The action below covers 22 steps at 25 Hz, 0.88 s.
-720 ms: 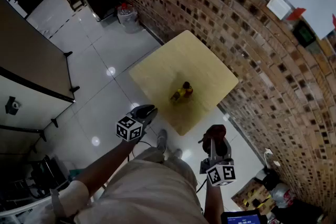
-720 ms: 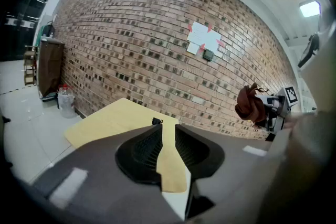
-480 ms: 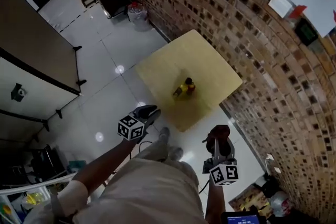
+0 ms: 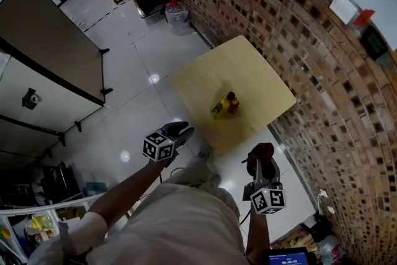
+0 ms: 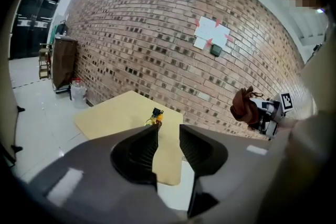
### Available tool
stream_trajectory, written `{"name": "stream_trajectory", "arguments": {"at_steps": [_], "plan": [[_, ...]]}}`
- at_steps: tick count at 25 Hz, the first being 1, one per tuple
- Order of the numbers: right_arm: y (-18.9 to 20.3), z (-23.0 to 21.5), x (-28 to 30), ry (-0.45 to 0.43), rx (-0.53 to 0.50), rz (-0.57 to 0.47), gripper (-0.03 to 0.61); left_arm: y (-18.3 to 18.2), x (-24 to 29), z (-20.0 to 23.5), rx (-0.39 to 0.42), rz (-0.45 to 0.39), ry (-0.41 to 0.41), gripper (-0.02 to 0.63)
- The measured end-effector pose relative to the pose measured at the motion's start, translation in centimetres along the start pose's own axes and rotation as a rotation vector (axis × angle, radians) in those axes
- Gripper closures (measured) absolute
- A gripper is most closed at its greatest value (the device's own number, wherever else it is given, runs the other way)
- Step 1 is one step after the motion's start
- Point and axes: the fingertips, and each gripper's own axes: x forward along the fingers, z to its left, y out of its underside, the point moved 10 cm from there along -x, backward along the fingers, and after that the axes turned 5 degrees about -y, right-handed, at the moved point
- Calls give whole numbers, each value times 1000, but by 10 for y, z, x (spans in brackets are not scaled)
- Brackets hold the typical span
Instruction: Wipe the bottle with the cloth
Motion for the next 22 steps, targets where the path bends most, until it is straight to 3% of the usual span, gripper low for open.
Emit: {"name": "stream_trajectory", "arguments": {"at_steps": [7,13,22], "plan": [[-11,-8,44,35,-20,17,480,-42,61,24,39,42,70,469],[-3,-16,95,88,-40,56,480,-83,136,52,134,123,223,424],[25,-17,161,142,-62,166,480,-102,233,63,464,398,565,382]]}}
